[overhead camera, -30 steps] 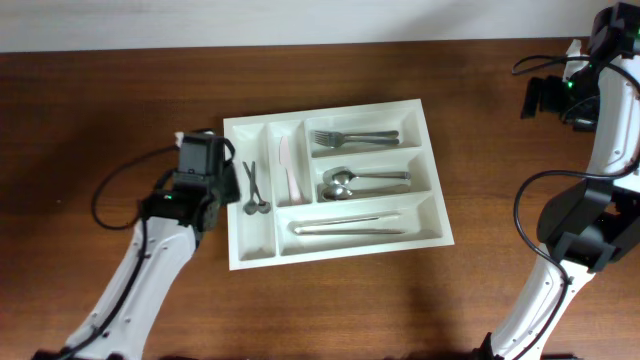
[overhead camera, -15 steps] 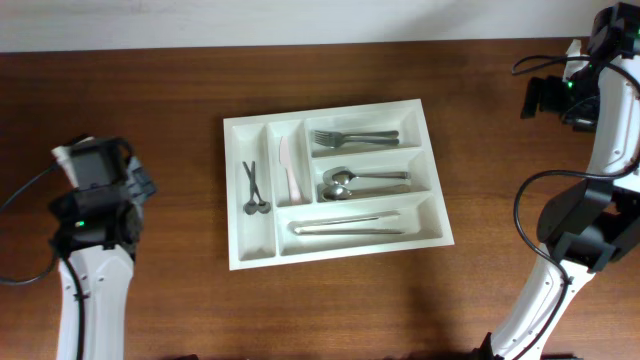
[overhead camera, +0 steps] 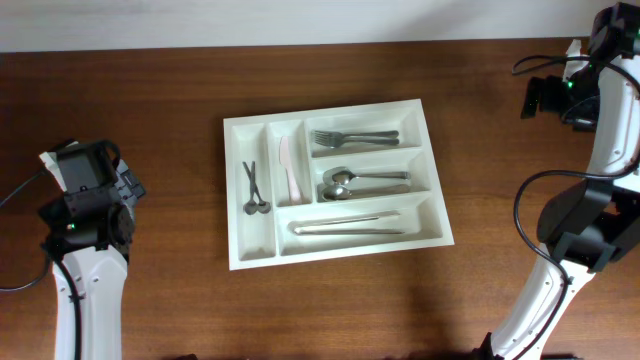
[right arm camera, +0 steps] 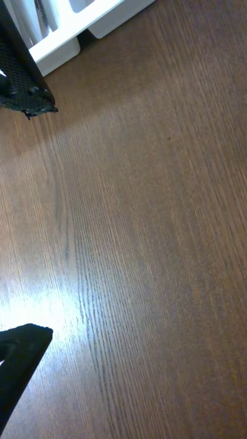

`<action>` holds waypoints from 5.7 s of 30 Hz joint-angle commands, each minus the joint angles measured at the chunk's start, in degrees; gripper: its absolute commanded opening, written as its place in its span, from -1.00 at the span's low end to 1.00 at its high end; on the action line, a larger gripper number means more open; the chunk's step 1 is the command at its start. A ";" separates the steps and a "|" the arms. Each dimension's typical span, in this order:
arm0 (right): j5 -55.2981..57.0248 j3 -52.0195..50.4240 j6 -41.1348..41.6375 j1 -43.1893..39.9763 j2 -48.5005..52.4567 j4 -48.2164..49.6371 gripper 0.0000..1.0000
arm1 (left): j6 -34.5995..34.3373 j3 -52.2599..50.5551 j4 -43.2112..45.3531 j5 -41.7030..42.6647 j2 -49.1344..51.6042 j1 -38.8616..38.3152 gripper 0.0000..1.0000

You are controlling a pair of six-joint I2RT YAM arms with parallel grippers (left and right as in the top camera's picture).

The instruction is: Pack container

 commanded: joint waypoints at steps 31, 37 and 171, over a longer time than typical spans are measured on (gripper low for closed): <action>-0.35 0.07 0.50 0.26 -0.11 -0.20 0.98 | -7.89 -14.78 19.26 3.61 -22.08 -8.79 0.99; -0.35 0.07 0.50 0.26 -0.11 -0.20 0.98 | -7.78 -31.93 25.81 4.79 -37.31 -10.25 0.99; -15.76 -80.61 0.44 10.88 -79.87 55.63 0.98 | 11.80 -51.45 16.24 24.76 -71.17 -14.45 0.99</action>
